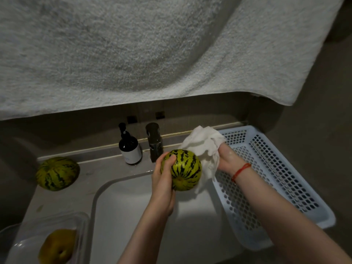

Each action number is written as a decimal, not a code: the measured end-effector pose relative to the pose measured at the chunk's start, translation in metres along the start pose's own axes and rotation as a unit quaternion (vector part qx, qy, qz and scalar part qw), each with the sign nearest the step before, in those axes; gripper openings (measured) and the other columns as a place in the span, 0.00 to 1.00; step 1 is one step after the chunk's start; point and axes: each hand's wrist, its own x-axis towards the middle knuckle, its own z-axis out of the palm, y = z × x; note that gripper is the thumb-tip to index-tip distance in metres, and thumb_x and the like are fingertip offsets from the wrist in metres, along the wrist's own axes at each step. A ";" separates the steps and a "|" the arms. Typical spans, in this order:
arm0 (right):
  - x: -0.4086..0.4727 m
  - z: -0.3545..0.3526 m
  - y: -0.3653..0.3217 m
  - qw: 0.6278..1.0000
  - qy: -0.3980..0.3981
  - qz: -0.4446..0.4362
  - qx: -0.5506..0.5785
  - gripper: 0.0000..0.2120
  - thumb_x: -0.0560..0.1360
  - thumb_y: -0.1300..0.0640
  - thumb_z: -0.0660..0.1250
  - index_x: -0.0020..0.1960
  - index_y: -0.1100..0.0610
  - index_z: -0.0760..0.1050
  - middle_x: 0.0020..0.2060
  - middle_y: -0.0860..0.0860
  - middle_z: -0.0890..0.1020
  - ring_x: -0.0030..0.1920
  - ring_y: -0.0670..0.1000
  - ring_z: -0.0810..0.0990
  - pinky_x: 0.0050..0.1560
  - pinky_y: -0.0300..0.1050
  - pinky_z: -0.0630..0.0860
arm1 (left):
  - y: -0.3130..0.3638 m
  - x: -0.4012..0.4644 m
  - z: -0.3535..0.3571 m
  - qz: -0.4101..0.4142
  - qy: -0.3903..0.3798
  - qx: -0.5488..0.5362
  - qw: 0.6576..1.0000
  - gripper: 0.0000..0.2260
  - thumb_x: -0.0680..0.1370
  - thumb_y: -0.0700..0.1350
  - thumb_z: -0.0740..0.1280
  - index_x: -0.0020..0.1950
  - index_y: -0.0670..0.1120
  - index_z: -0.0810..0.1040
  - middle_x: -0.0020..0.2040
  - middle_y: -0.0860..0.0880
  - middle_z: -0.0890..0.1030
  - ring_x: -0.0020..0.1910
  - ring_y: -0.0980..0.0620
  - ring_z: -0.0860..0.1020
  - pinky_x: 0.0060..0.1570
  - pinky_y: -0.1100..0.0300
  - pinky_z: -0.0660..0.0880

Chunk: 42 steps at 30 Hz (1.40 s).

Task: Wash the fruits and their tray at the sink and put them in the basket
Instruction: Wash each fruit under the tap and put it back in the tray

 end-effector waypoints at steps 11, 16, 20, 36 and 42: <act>0.033 -0.031 -0.015 0.971 0.174 -0.064 -0.153 0.09 0.79 0.56 0.60 0.43 0.59 0.73 0.41 0.57 0.76 0.38 0.55 0.74 0.50 0.50 0.72 | -0.032 0.047 0.059 -0.002 0.055 0.011 0.998 0.09 0.74 0.46 0.70 0.52 0.53 0.77 0.54 0.46 0.79 0.55 0.46 0.78 0.56 0.47 0.77; 0.042 -0.052 -0.018 0.903 0.242 -0.033 -0.353 0.17 0.79 0.59 0.56 0.63 0.68 0.70 0.57 0.62 0.77 0.51 0.59 0.78 0.51 0.46 0.73 | -0.035 0.049 0.062 -0.030 0.052 -0.010 0.998 0.12 0.75 0.47 0.69 0.58 0.49 0.76 0.57 0.43 0.78 0.55 0.46 0.78 0.55 0.47 0.77; 0.041 -0.069 0.008 0.869 0.253 -0.016 -0.424 0.14 0.78 0.61 0.54 0.56 0.66 0.74 0.47 0.62 0.77 0.42 0.55 0.76 0.41 0.45 0.71 | -0.028 0.051 0.066 -0.074 0.074 -0.021 0.994 0.13 0.74 0.48 0.69 0.57 0.48 0.76 0.57 0.41 0.78 0.57 0.42 0.78 0.57 0.39 0.75; -0.061 0.042 0.021 0.897 0.023 -0.144 -0.417 0.24 0.69 0.33 0.63 0.58 0.47 0.72 0.49 0.49 0.80 0.47 0.49 0.80 0.33 0.45 0.79 | 0.001 0.013 0.021 0.018 -0.032 0.019 0.999 0.12 0.74 0.48 0.70 0.57 0.53 0.76 0.56 0.42 0.80 0.56 0.45 0.79 0.54 0.49 0.78; -0.080 0.070 0.059 0.941 -0.067 -0.109 -0.314 0.37 0.53 0.38 0.73 0.59 0.50 0.74 0.51 0.55 0.82 0.49 0.55 0.83 0.40 0.53 0.81 | 0.034 -0.017 -0.046 0.084 -0.084 0.149 0.982 0.18 0.76 0.48 0.68 0.64 0.54 0.70 0.55 0.51 0.79 0.52 0.56 0.79 0.48 0.62 0.79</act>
